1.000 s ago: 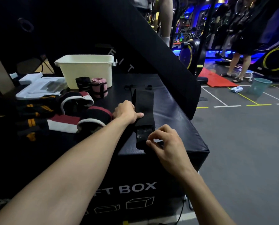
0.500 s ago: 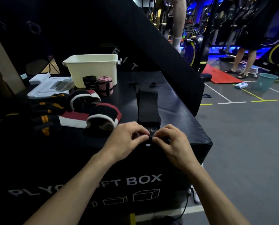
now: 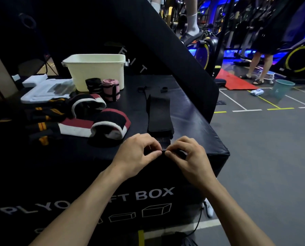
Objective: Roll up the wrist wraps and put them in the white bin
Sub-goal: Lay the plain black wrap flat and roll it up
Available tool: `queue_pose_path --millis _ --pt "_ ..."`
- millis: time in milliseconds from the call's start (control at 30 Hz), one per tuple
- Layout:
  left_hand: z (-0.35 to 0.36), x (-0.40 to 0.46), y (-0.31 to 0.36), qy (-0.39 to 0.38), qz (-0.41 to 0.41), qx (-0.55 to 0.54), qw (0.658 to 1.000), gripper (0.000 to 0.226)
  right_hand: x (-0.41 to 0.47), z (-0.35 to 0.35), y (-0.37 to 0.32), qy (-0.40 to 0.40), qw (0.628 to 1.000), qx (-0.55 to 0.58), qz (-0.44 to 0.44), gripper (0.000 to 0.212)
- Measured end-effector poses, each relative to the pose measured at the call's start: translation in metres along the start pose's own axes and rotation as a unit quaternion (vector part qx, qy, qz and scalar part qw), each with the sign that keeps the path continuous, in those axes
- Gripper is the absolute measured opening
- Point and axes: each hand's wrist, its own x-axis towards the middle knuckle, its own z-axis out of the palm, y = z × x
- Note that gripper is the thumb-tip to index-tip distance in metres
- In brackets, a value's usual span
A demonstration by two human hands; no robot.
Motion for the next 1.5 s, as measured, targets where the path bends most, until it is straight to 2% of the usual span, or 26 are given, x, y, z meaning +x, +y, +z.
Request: queue_pose_path --millis 267,400,533,733,833,967,1067,1233,1367,1500 --pt "-0.001 -0.002 0.005 -0.001 -0.005 0.018 1.000 0.015 0.001 -0.008 -0.005 -0.010 1.000 -0.025 0.010 0.005" --pt "-0.003 0.000 0.012 -0.012 -0.059 0.011 0.998 0.014 0.003 -0.008 -0.009 -0.031 0.998 -0.032 0.047 0.008" --pt "-0.004 0.007 0.021 -0.021 -0.161 -0.007 0.987 0.006 0.010 -0.007 -0.015 -0.052 0.991 -0.014 0.121 0.013" --pt "0.000 0.013 0.030 -0.019 -0.206 0.012 0.978 0.001 0.021 0.001 -0.021 -0.055 0.982 -0.058 0.169 0.020" --pt "0.001 0.009 0.030 0.000 -0.167 0.050 0.985 0.005 0.025 0.002 -0.025 -0.054 0.978 -0.077 0.188 0.025" --pt "0.000 -0.001 0.024 0.015 -0.040 0.137 0.990 0.012 0.030 0.005 -0.027 -0.048 0.975 -0.085 0.202 0.035" --pt "-0.004 -0.001 0.020 0.006 0.015 0.175 0.985 0.017 0.030 0.005 -0.027 -0.051 0.974 -0.077 0.208 0.038" --pt "0.002 -0.001 0.019 0.021 0.050 0.229 0.972 0.017 0.029 0.004 -0.030 -0.046 0.976 -0.082 0.199 0.028" --pt "0.008 -0.001 0.016 0.041 0.058 0.241 0.968 0.021 0.021 0.004 -0.028 -0.029 0.984 -0.087 0.154 0.013" --pt "0.007 0.001 0.012 0.019 0.060 0.228 0.972 0.023 0.013 -0.004 -0.020 -0.070 0.989 -0.098 0.090 0.007"
